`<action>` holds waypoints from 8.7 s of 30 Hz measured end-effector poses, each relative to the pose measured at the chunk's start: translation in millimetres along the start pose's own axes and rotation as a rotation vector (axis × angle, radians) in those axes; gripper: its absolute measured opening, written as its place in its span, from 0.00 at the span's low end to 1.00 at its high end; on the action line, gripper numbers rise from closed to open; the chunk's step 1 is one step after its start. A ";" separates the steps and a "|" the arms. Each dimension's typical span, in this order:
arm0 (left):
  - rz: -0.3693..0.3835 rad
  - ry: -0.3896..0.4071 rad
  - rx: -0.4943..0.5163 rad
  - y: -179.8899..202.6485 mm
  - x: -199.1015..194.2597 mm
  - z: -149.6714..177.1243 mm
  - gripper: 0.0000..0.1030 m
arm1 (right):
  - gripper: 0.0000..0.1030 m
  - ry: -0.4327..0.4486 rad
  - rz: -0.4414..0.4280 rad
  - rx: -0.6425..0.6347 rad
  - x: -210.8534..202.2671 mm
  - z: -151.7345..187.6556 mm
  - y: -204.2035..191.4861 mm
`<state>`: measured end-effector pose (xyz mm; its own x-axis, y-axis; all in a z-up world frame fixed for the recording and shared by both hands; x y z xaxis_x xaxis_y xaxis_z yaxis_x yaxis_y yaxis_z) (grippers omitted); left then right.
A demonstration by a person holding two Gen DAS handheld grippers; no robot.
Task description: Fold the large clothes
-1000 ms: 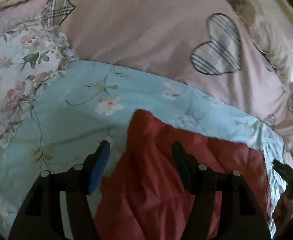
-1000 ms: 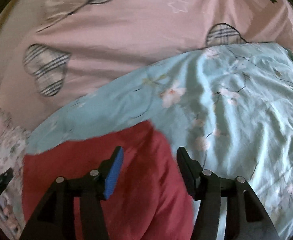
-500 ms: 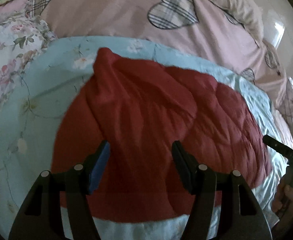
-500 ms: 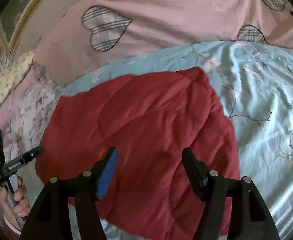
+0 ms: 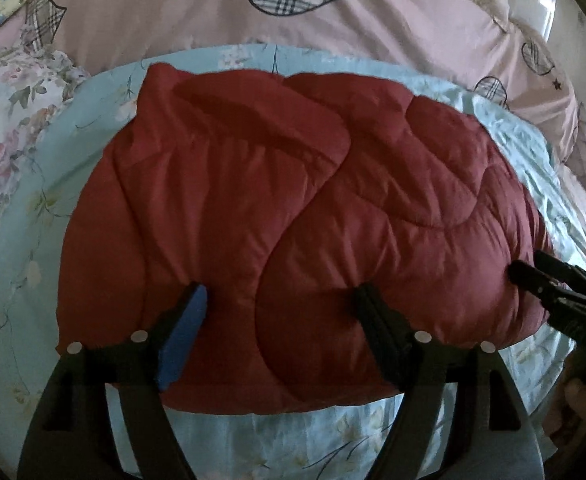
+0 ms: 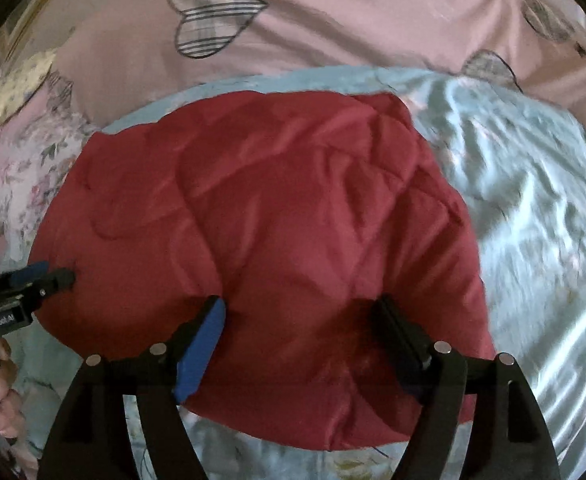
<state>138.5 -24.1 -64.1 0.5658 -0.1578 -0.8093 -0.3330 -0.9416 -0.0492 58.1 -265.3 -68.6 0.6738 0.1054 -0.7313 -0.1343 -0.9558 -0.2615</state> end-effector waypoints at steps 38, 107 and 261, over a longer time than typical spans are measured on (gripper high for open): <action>-0.093 -0.023 0.035 14.0 18.8 2.5 0.84 | 0.91 -0.012 0.012 -0.033 39.8 -25.1 -1.9; -0.151 -0.003 -0.041 -36.8 38.1 -39.9 1.00 | 0.82 -0.035 0.005 -0.039 34.5 -27.2 -0.4; -0.171 -0.011 0.003 -8.6 -52.0 37.5 1.00 | 1.00 -0.070 -0.076 -0.061 -34.7 19.6 -56.8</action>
<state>83.6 3.4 -43.5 0.6060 0.0076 -0.7954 -0.2349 -0.9536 -0.1881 28.1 -209.3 -40.7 0.6277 0.1954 -0.7535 -0.0383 -0.9591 -0.2806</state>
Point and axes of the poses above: each gripper's, at about its wrist camera, not at the fingertips, and x roughly the way its jaws point, y to its right, z to its underside, the point moved 3 cm from there along x, roughly the way its jaws point, and after that the axes turned 8 degrees about -z, right-handed, at the moved point
